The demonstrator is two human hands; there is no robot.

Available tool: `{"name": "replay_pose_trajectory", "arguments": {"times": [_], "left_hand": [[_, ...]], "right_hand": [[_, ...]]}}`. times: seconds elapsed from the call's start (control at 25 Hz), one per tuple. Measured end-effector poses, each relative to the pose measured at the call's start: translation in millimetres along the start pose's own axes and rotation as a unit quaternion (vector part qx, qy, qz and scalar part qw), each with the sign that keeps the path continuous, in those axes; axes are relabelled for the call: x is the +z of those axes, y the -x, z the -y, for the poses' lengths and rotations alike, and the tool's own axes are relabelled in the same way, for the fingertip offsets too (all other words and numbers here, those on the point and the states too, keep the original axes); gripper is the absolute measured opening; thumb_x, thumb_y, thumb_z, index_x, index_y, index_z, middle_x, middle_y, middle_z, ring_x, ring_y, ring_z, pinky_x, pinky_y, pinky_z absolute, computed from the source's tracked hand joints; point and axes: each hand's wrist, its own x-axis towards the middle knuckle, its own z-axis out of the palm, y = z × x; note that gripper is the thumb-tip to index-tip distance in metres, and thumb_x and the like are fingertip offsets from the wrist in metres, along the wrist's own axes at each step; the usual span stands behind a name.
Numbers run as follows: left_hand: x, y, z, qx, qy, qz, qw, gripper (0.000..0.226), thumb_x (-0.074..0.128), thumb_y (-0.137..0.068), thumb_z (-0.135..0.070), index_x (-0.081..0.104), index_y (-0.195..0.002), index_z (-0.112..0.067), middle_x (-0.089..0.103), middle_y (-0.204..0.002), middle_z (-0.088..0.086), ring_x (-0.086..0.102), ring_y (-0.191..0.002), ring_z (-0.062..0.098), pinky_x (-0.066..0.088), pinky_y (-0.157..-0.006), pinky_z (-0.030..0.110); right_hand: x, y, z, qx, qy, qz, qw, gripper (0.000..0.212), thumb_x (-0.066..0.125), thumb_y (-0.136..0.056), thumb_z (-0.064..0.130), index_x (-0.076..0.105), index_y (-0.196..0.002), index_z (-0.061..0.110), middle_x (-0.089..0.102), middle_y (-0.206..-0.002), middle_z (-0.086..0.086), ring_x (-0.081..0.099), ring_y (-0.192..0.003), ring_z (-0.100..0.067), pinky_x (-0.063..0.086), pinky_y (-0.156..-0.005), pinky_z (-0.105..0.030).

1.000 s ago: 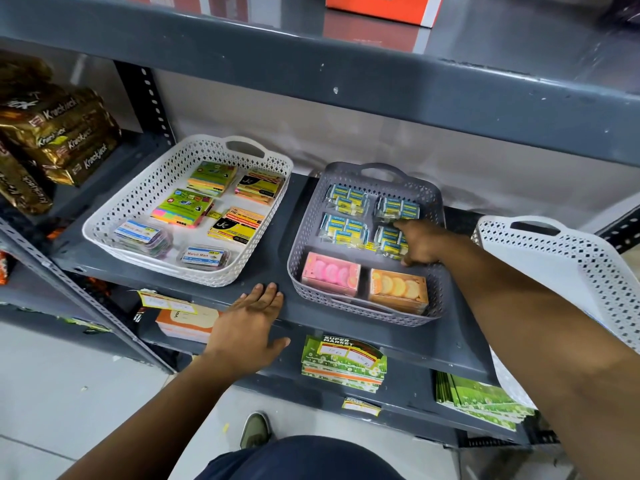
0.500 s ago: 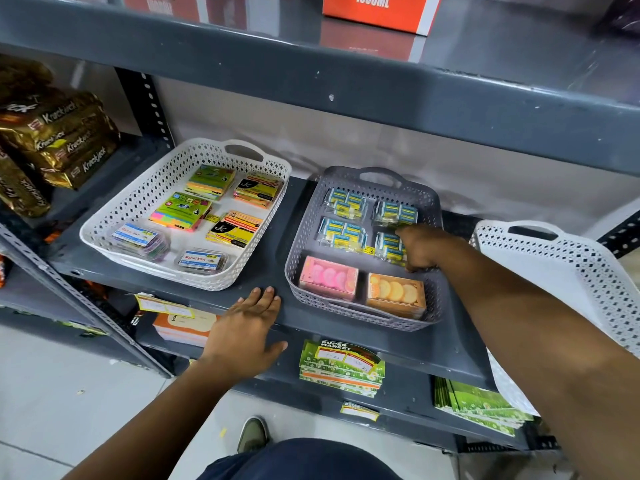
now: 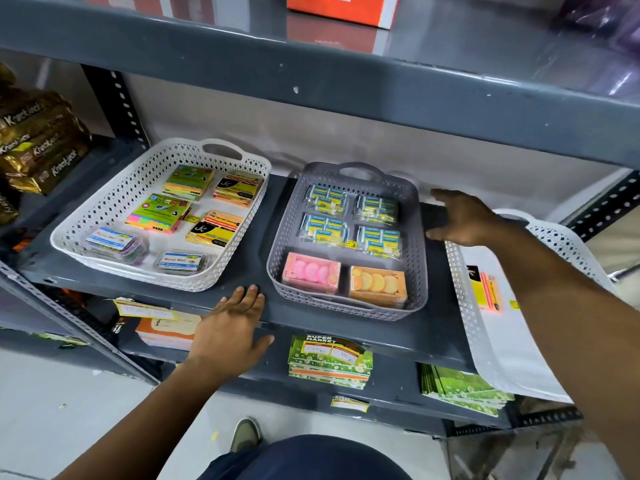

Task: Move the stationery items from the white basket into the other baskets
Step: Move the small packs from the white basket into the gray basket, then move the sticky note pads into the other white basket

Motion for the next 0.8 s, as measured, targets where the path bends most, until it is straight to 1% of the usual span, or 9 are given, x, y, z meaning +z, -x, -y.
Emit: {"name": "replay_pose_trajectory", "arguments": {"times": [0.08, 0.12, 0.24, 0.28, 0.36, 0.48, 0.6, 0.72, 0.8], "left_hand": [[2.2, -0.4, -0.4, -0.005, 0.006, -0.004, 1.000, 0.072, 0.061, -0.067, -0.049, 0.056, -0.122, -0.002, 0.054, -0.129, 0.018, 0.050, -0.119, 0.036, 0.042, -0.092, 0.052], [2.9, -0.7, -0.7, -0.006, 0.008, -0.007, 1.000, 0.073, 0.059, -0.068, -0.050, 0.056, -0.122, -0.002, 0.054, -0.130, 0.019, 0.049, -0.120, 0.036, 0.041, -0.093, 0.052], [4.4, -2.4, -0.7, -0.011, 0.010, -0.012, 1.000, 0.074, 0.056, -0.069, -0.052, 0.054, -0.123, -0.001, 0.052, -0.132, 0.019, 0.046, -0.122, 0.037, 0.040, -0.095, 0.053], [5.6, -3.4, -0.6, -0.011, 0.011, -0.011, 1.000, 0.074, 0.056, -0.070, -0.052, 0.054, -0.124, -0.001, 0.051, -0.133, 0.019, 0.045, -0.123, 0.037, 0.039, -0.095, 0.053], [7.7, -4.8, -0.5, -0.015, 0.011, -0.003, 1.000, 0.076, 0.054, -0.070, -0.054, 0.052, -0.125, -0.002, 0.048, -0.136, 0.019, 0.042, -0.126, 0.036, 0.038, -0.097, 0.053], [7.4, -6.1, -1.7, -0.019, 0.008, 0.008, 1.000, 0.077, 0.055, -0.071, -0.055, 0.050, -0.127, -0.002, 0.045, -0.139, 0.018, 0.037, -0.129, 0.035, 0.036, -0.099, 0.053], [4.6, -5.5, -3.9, -0.023, 0.014, 0.016, 1.000, 0.076, 0.064, -0.075, -0.050, 0.045, -0.132, -0.003, 0.039, -0.144, 0.016, 0.031, -0.133, 0.033, 0.031, -0.104, 0.051], [1.6, -3.7, -5.6, -0.023, 0.023, 0.018, 0.999, 0.077, 0.065, -0.076, -0.048, 0.042, -0.134, -0.005, 0.035, -0.146, 0.014, 0.027, -0.135, 0.031, 0.029, -0.106, 0.049], [-0.6, -2.8, -5.7, -0.022, 0.030, 0.016, 0.999, 0.077, 0.064, -0.076, -0.048, 0.041, -0.135, -0.005, 0.034, -0.147, 0.014, 0.027, -0.135, 0.031, 0.029, -0.106, 0.049]], "right_hand": [[-7.9, 18.3, -35.9, 0.061, -0.029, -0.005, 0.998, 0.088, 0.080, -0.071, 0.024, 0.033, -0.145, 0.014, 0.041, -0.148, -0.013, 0.046, -0.129, -0.032, 0.037, -0.105, -0.035], [-9.8, 28.6, -55.4, 0.084, -0.042, -0.001, 0.996, 0.086, 0.080, -0.071, 0.024, 0.035, -0.144, 0.016, 0.044, -0.146, -0.012, 0.048, -0.127, -0.031, 0.039, -0.102, -0.034], [-11.1, 62.1, -102.3, 0.116, -0.057, 0.027, 0.991, 0.080, 0.081, -0.063, 0.032, 0.048, -0.135, 0.020, 0.057, -0.128, -0.004, 0.053, -0.121, -0.027, 0.041, -0.086, -0.029], [-8.0, 71.8, -115.9, 0.135, -0.062, 0.037, 0.988, 0.082, 0.082, -0.061, 0.035, 0.049, -0.134, 0.017, 0.058, -0.124, -0.004, 0.053, -0.120, -0.028, 0.041, -0.087, -0.030], [3.5, 90.6, -132.6, 0.172, -0.069, 0.074, 0.980, 0.085, 0.084, -0.064, 0.026, 0.044, -0.138, 0.012, 0.054, -0.135, -0.009, 0.051, -0.123, -0.029, 0.041, -0.097, -0.034], [26.6, 104.0, -133.2, 0.160, -0.056, 0.106, 0.980, 0.094, 0.085, -0.063, 0.024, 0.036, -0.143, 0.016, 0.044, -0.146, -0.007, 0.042, -0.131, -0.026, 0.034, -0.105, -0.033], [42.3, 97.7, -119.5, 0.110, -0.052, 0.116, 0.986, 0.101, 0.085, -0.064, 0.021, 0.028, -0.147, 0.014, 0.035, -0.152, -0.009, 0.034, -0.138, -0.026, 0.028, -0.109, -0.033], [50.7, 88.5, -111.4, 0.100, -0.027, 0.145, 0.984, 0.106, 0.084, -0.063, 0.021, 0.022, -0.148, 0.012, 0.038, -0.151, -0.011, 0.039, -0.135, -0.028, 0.033, -0.106, -0.034], [52.8, 84.9, -110.9, 0.107, -0.021, 0.149, 0.983, 0.107, 0.085, -0.061, 0.022, 0.022, -0.148, 0.013, 0.041, -0.148, -0.011, 0.043, -0.131, -0.029, 0.038, -0.101, -0.034]]}}
